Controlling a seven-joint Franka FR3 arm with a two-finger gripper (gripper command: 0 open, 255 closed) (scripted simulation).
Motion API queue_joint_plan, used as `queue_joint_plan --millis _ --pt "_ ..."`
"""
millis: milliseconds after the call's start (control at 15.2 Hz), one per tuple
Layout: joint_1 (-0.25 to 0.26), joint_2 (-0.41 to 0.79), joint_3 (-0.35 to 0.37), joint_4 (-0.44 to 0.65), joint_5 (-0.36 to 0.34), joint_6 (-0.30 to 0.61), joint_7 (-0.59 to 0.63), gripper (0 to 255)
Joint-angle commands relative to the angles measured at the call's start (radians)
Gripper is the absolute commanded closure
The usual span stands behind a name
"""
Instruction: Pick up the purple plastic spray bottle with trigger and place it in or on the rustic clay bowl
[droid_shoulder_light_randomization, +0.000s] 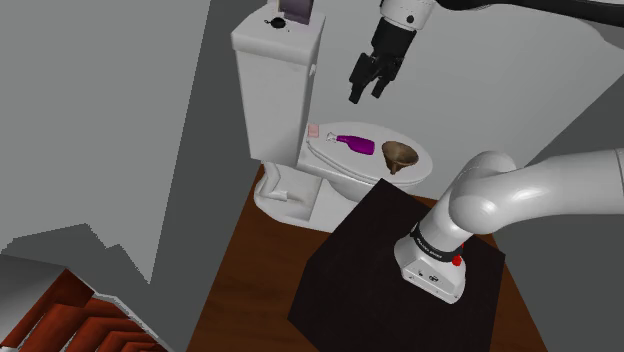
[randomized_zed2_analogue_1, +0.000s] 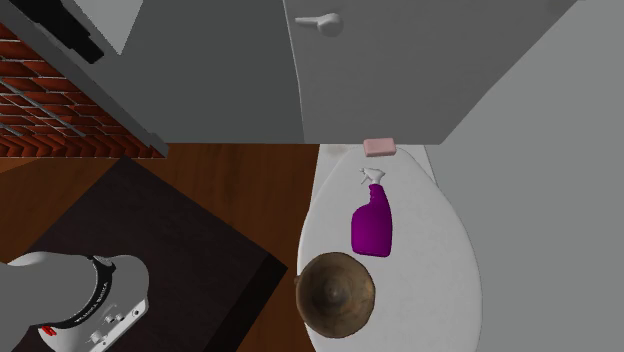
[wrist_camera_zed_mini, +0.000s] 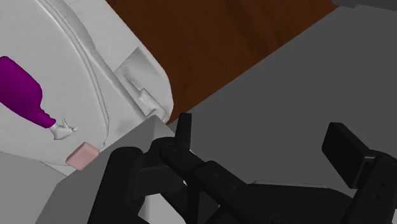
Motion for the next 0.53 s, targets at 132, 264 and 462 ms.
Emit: queue_joint_plan --millis 132,264,462 --pt "-0.007 0.01 -0.038 -0.036 -0.024 0.035 -0.063 0" --pt "-0.015 0.027 -0.077 -0.066 -0.049 0.072 -0.126 0" --pt "-0.029 0.066 -0.136 -0.1 -0.086 0.132 -0.221 0"
